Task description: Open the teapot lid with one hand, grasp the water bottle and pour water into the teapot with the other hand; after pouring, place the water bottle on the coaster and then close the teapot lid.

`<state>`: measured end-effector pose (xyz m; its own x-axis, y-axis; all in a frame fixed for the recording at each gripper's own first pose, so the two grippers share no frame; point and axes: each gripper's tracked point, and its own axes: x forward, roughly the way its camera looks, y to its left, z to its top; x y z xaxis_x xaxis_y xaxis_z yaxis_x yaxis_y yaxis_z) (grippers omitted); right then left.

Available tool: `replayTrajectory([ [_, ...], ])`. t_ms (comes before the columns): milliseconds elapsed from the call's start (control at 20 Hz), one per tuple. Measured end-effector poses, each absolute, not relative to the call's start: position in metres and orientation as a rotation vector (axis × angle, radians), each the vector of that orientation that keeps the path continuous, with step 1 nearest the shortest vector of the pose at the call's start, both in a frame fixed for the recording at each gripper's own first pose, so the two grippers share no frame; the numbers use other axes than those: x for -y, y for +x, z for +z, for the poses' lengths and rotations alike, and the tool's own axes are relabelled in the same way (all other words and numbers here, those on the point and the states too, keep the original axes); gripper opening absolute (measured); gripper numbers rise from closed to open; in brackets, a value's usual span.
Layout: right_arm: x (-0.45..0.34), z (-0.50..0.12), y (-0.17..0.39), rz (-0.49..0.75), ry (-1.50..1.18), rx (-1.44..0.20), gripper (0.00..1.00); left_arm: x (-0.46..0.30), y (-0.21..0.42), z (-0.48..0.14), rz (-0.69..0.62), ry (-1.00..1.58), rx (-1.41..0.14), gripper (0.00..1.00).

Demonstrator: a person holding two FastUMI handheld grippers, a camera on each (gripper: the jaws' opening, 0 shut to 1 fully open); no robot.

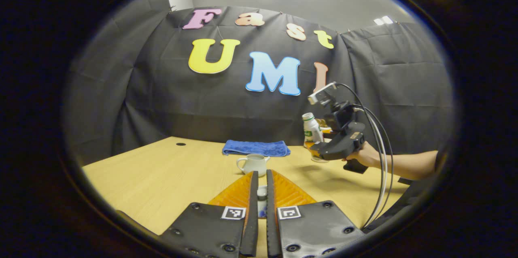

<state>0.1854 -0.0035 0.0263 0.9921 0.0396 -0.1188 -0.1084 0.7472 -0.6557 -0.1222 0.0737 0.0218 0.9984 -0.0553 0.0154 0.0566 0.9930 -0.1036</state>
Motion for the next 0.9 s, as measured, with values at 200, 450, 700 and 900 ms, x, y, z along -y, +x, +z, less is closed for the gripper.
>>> replayTrajectory([
  [200, -0.025, 0.009, 0.199, 0.131, -0.966, -0.116, 0.73, -0.081, -0.129, 0.031, -0.045, -0.076, 0.045, 0.19],
  [450, -0.042, -0.002, 0.21, 0.153, -1.186, -0.106, 0.73, -0.087, -0.127, 0.025, -0.036, -0.069, 0.037, 0.19],
  [700, -0.057, 0.0, 0.207, 0.169, -1.387, -0.047, 0.73, -0.091, -0.124, 0.023, -0.022, -0.054, 0.029, 0.19],
  [900, -0.063, -0.004, 0.21, 0.171, -1.48, -0.034, 0.73, -0.091, -0.124, 0.02, -0.023, -0.047, 0.023, 0.19],
])
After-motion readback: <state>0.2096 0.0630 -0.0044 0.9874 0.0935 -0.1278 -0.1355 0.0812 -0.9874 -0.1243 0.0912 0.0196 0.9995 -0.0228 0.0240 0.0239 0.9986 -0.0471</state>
